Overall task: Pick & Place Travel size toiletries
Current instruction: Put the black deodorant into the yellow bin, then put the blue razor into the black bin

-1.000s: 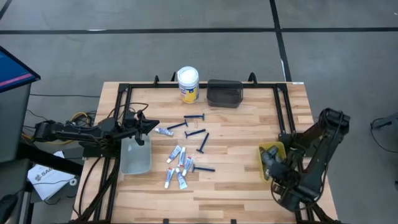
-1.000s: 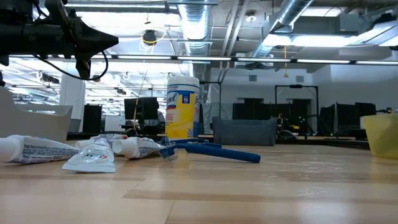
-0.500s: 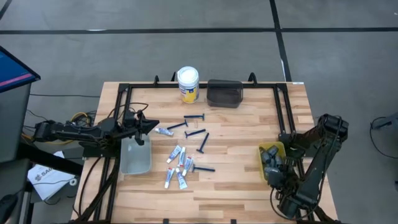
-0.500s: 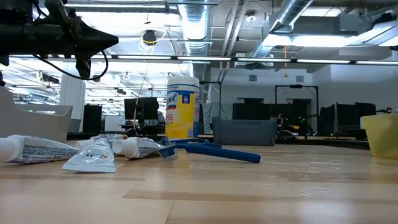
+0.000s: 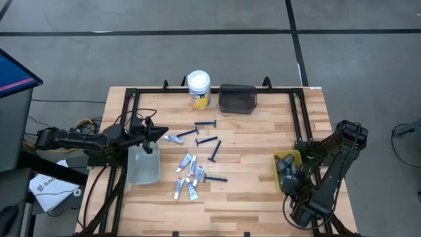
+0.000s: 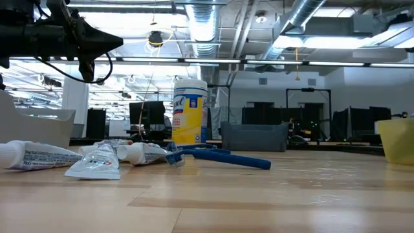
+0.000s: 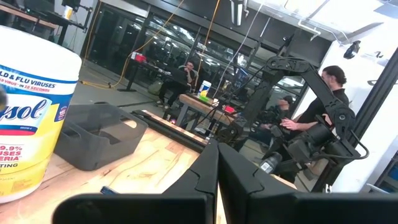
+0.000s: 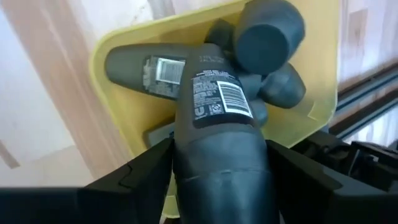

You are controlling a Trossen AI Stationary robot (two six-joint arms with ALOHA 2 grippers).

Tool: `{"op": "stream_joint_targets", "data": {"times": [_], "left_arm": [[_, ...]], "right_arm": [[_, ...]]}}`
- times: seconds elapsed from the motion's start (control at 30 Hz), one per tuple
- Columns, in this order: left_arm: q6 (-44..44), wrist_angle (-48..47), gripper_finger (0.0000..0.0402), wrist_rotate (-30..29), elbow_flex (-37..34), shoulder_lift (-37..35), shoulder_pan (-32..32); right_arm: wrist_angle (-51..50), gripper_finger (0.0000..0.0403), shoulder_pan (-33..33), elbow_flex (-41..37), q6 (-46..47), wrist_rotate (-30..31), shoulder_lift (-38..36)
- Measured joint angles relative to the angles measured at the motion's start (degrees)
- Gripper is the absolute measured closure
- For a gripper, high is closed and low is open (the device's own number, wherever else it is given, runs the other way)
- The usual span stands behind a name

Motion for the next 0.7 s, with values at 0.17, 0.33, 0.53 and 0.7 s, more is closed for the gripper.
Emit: {"op": "stream_joint_targets", "data": {"times": [0.17,0.33,0.53,0.7], "left_arm": [[0.01,0.01,0.0401,0.01,0.0,-0.01,-0.01],[0.01,0.01,0.0401,0.0,0.0,0.01,0.0],[0.0,0.01,0.0401,0.0,0.0,-0.01,-0.01],[-0.01,-0.01,0.0401,0.02,0.0,0.01,-0.02]], "right_arm": [[-1.05,0.0164,-1.53,0.02,0.3,-1.81,0.0],[-4.79,0.0163,-2.83,0.97,0.3,-5.08,0.0],[-5.6,0.0163,-3.53,4.67,0.78,-5.26,0.0],[-5.15,0.0163,-4.15,6.15,2.22,-4.86,0.0]]}}
